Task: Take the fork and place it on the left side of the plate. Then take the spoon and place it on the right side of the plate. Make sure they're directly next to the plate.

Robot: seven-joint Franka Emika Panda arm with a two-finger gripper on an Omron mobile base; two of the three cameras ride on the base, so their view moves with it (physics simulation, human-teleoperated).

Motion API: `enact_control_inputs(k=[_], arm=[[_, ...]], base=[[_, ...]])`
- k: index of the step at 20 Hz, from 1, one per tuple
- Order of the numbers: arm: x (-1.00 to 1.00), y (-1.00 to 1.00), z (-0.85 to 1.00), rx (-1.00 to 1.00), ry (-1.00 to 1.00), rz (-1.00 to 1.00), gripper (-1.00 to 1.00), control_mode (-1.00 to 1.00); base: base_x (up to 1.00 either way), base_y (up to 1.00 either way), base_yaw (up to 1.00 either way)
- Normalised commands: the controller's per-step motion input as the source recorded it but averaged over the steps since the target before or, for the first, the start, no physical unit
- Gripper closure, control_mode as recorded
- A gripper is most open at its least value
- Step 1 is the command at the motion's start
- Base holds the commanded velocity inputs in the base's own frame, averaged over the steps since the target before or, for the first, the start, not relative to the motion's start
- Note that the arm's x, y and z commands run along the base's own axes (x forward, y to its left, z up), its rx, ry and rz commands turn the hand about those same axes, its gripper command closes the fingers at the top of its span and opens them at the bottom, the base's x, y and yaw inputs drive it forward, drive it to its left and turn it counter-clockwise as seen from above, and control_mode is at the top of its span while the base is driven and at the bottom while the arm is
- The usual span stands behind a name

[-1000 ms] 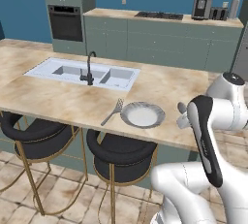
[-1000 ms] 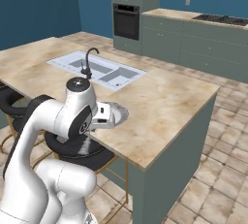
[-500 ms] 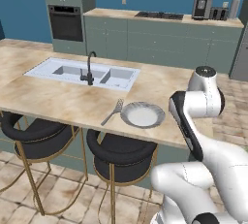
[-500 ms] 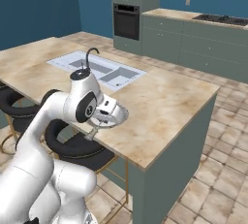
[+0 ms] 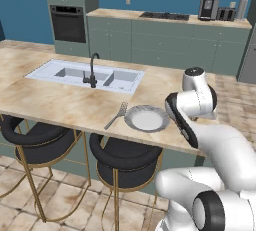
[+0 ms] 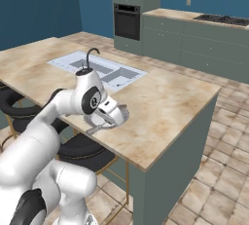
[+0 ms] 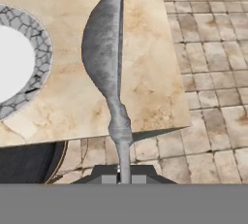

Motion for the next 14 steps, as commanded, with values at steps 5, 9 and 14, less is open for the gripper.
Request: enact_control_inputs(k=[5,9,14], arm=[[0.15,-0.21,-0.41,0.0,0.0,-0.24,1.0,-1.0],[0.48,-0.27,-0.09,0.0,0.0,-0.2,1.0,-1.0],[0.34,0.0,-0.03,0.0,0.0,-0.15,1.0,-1.0]], base=[[0.0,0.0,0.0],[0.0,0.0,0.0],[0.0,0.0,0.0]])
